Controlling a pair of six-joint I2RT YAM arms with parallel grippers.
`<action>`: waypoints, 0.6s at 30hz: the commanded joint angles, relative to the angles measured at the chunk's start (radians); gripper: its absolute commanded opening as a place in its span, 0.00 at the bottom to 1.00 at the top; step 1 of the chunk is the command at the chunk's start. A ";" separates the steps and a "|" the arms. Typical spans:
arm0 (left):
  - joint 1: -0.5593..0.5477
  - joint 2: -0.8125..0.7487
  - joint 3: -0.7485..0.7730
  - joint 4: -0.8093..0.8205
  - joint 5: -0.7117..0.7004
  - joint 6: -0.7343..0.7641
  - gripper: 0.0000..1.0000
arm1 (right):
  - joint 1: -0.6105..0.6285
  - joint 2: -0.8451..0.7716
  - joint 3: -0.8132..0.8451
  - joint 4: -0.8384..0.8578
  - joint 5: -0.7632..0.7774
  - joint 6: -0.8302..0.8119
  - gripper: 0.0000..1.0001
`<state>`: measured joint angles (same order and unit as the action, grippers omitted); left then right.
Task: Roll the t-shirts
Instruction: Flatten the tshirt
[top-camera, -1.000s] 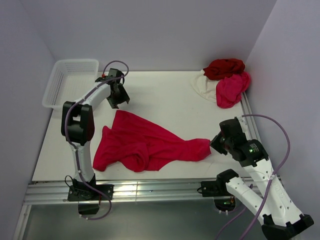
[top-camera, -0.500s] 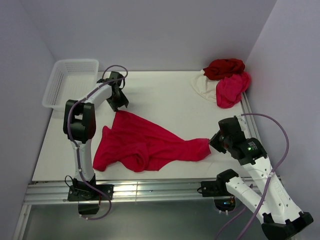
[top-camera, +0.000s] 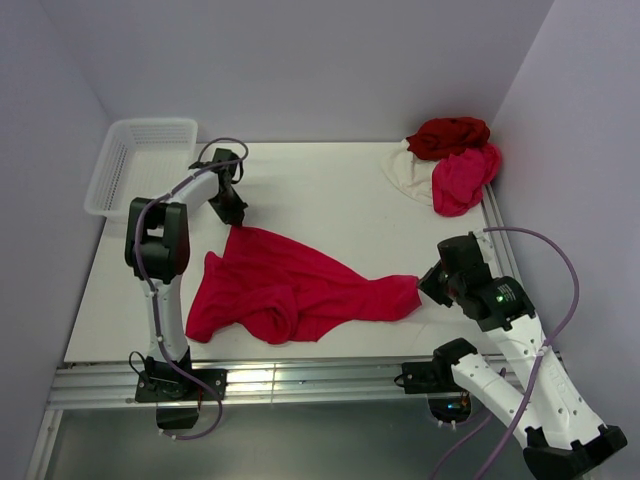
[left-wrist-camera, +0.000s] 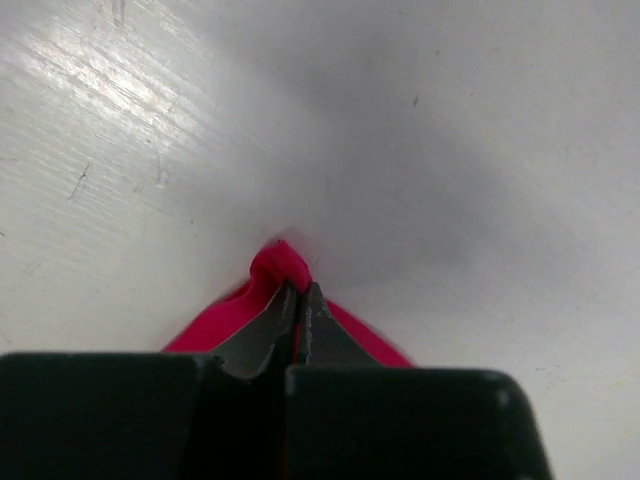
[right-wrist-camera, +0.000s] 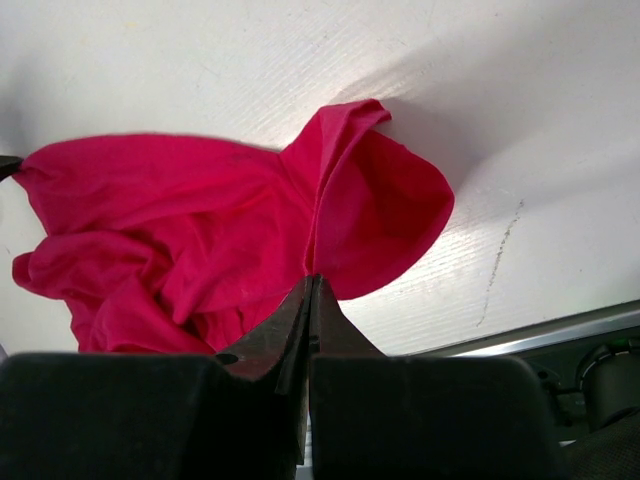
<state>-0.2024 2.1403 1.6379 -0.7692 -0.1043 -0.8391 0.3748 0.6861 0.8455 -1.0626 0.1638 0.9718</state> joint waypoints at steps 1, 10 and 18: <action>0.006 0.001 -0.007 0.005 -0.029 0.003 0.01 | -0.008 -0.011 0.027 0.016 0.019 0.002 0.00; -0.009 -0.132 0.245 -0.129 -0.113 0.052 0.00 | -0.020 0.153 0.169 0.176 -0.029 -0.151 0.00; 0.049 -0.351 0.402 -0.242 -0.127 0.028 0.00 | -0.172 0.458 0.634 0.266 -0.217 -0.360 0.00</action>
<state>-0.1986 1.9648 2.0026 -0.9695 -0.2050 -0.8028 0.2707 1.1172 1.3251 -0.9066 0.0620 0.7235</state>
